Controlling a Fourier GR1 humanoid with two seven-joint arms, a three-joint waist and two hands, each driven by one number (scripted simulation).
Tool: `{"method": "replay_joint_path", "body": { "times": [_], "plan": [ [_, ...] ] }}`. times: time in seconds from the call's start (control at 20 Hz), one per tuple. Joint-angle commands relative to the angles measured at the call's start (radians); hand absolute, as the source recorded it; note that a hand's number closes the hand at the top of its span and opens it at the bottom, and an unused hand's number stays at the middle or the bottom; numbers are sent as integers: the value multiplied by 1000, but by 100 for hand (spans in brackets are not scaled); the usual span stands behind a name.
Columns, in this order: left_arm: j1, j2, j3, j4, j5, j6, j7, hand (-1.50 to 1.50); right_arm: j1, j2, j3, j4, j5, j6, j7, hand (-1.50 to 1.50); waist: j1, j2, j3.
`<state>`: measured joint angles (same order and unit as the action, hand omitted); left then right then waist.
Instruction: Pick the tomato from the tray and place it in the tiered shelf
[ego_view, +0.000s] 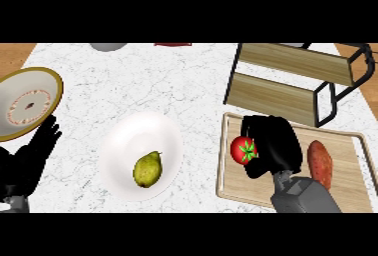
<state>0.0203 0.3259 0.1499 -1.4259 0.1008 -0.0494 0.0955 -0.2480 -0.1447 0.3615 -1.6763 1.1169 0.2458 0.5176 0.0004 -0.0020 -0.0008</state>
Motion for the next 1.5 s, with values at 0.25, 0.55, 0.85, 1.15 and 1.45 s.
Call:
{"method": "replay_joint_path", "body": {
  "times": [0.25,0.55,0.85,1.15,1.45],
  "plan": [
    [1,2,22,-8,9,-9,24,0,-8,110,-109,-411,-161,197,182,150,-12,-3,0],
    [5,-6,22,35,3,-30,-20,0,-119,143,-202,-632,-332,273,395,150,-8,-2,-1],
    [-40,-12,23,26,-15,-13,21,0,-292,144,-321,-717,-394,375,545,150,-3,-1,0],
    [-24,-6,28,0,-4,-41,37,0,-552,113,-408,-605,-339,388,602,150,1,-2,0],
    [5,2,50,-13,8,-53,23,0,-637,-20,-470,-557,-340,508,597,150,-4,-5,-1]
  ]
}}
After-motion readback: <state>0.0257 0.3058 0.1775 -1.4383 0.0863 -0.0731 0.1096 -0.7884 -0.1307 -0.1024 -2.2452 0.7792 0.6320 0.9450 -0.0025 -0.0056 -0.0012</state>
